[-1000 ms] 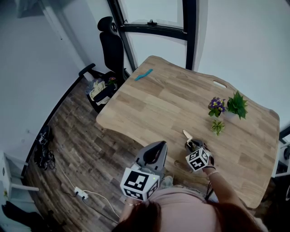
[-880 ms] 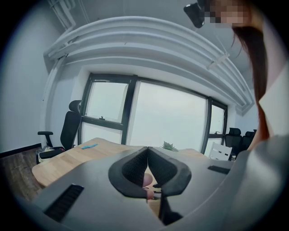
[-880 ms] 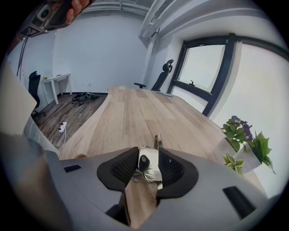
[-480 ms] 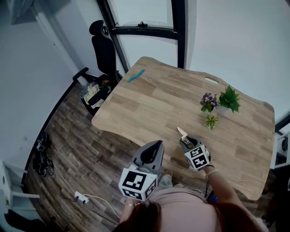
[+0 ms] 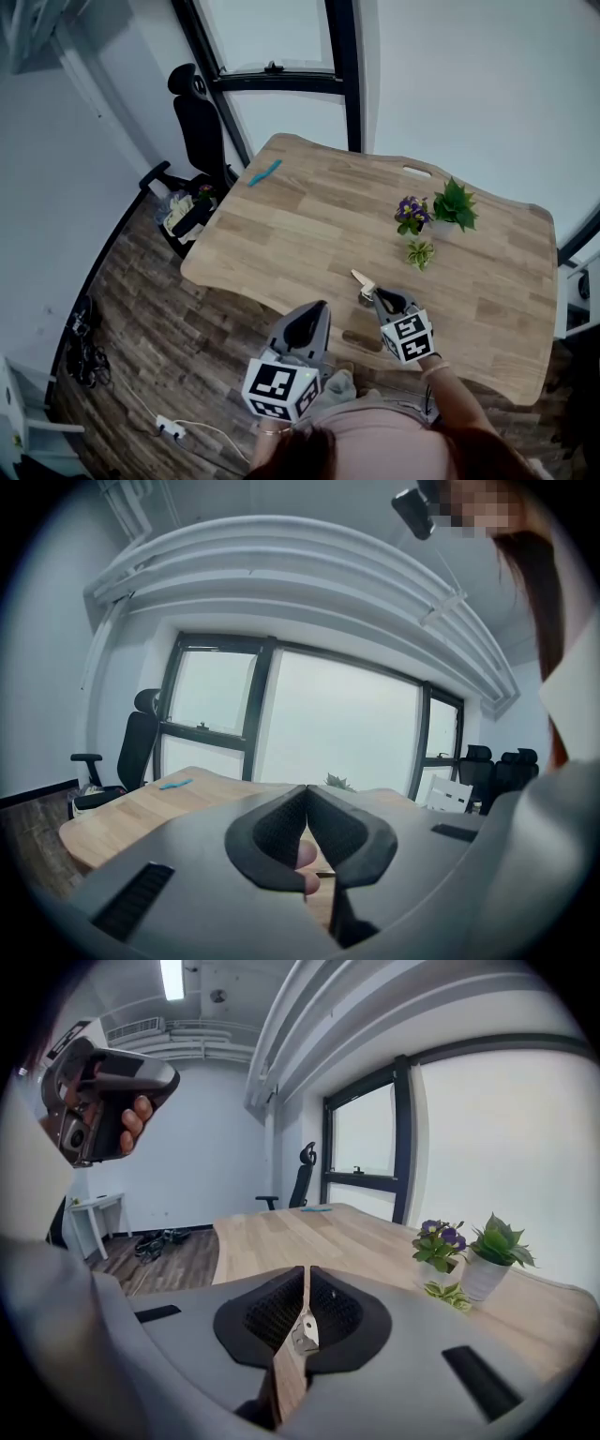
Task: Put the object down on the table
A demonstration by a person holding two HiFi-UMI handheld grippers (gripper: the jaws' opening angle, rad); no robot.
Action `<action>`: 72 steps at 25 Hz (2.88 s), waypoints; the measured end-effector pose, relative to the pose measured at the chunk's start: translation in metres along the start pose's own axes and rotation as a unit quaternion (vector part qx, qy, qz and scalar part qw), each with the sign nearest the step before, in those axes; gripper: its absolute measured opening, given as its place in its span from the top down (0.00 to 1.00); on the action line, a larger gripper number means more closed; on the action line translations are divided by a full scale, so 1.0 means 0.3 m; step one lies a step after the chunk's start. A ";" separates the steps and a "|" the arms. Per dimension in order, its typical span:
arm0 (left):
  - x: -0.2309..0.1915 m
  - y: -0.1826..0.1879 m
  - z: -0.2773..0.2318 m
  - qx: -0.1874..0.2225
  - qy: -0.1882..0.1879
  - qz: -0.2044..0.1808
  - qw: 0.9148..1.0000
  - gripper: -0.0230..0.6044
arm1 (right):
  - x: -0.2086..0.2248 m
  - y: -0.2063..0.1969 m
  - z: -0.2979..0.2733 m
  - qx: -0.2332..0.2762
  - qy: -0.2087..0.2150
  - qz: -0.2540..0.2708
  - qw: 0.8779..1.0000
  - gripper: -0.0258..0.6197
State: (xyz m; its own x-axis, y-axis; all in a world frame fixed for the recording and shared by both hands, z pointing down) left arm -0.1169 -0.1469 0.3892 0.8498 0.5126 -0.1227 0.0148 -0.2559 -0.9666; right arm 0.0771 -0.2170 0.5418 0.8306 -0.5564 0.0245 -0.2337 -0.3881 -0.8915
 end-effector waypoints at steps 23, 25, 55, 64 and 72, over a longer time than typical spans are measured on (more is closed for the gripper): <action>0.178 0.011 -0.002 0.004 -0.024 -0.007 1.000 0.96 | -0.018 0.149 0.400 0.135 -0.025 -0.057 0.989 0.96; 0.198 0.009 0.003 0.004 -0.022 -0.007 1.000 0.96 | -0.018 0.157 0.432 0.142 -0.027 -0.052 0.988 0.96; 0.158 0.027 0.066 0.001 -0.079 -0.033 0.996 0.96 | -0.114 0.240 0.503 0.193 -0.069 -0.095 0.974 0.96; 0.055 0.016 0.052 0.003 -0.103 -0.025 0.994 0.96 | -0.170 0.291 0.482 0.185 -0.099 -0.095 0.973 0.96; 0.000 0.016 0.011 0.002 -0.119 -0.022 0.993 0.96 | -0.178 0.312 0.474 0.178 -0.128 -0.090 0.972 0.96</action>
State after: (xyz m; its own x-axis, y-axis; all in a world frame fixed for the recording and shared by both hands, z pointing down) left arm -0.1185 -0.1454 0.3837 0.6998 0.7026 -0.1288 0.0480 -0.2261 -0.9729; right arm 0.0828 -0.1191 0.3925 0.9508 -0.2850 0.1217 0.0785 -0.1582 -0.9843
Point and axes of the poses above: the fingertips, and each gripper's own axes: z backward along the fingers, x to its right, y out of its top, the point moved 8 cm from there along z, backward along the fingers, and after that the axes turned 3 degrees about -z, right-handed, at the moved point
